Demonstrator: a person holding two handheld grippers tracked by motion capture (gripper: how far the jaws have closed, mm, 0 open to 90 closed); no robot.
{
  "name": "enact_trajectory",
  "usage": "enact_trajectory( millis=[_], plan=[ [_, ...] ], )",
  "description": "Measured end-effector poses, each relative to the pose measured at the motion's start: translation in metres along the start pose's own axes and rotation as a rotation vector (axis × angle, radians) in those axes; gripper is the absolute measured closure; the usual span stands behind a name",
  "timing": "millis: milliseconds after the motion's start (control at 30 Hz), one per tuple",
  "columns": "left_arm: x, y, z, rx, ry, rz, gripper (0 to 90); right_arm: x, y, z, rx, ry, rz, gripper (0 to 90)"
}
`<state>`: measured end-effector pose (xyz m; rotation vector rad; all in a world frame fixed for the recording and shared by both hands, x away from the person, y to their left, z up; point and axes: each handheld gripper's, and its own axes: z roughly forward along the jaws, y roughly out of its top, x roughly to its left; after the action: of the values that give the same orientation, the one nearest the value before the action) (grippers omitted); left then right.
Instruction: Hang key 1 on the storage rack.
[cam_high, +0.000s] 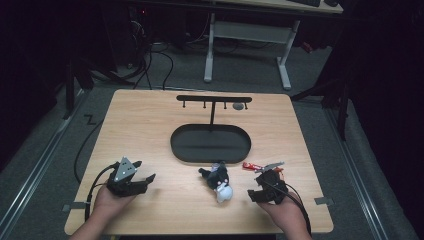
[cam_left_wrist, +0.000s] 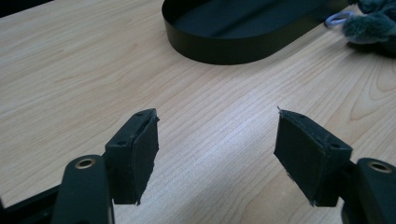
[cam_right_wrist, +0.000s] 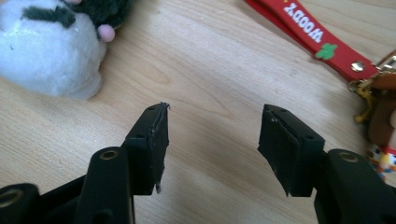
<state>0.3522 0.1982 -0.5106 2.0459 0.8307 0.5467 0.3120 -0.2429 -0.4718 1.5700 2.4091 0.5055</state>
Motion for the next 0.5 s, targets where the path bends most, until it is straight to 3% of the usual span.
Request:
enact_trajectory(
  millis=[133, 367, 500],
  plan=[
    [-0.002, 0.000, 0.002, 0.006, -0.005, 0.007, 30.5, -0.005, -0.002, -0.002, -0.013, 0.013, 0.021, 44.6],
    [-0.004, 0.002, 0.003, 0.010, -0.010, 0.014, 30.6, -0.017, -0.007, -0.002, 0.014, 0.014, 0.030, 45.0],
    [-0.004, 0.001, 0.002, 0.010, -0.011, 0.016, 30.5, -0.031, -0.009, -0.007, 0.017, 0.010, 0.055, 44.7]
  ],
)
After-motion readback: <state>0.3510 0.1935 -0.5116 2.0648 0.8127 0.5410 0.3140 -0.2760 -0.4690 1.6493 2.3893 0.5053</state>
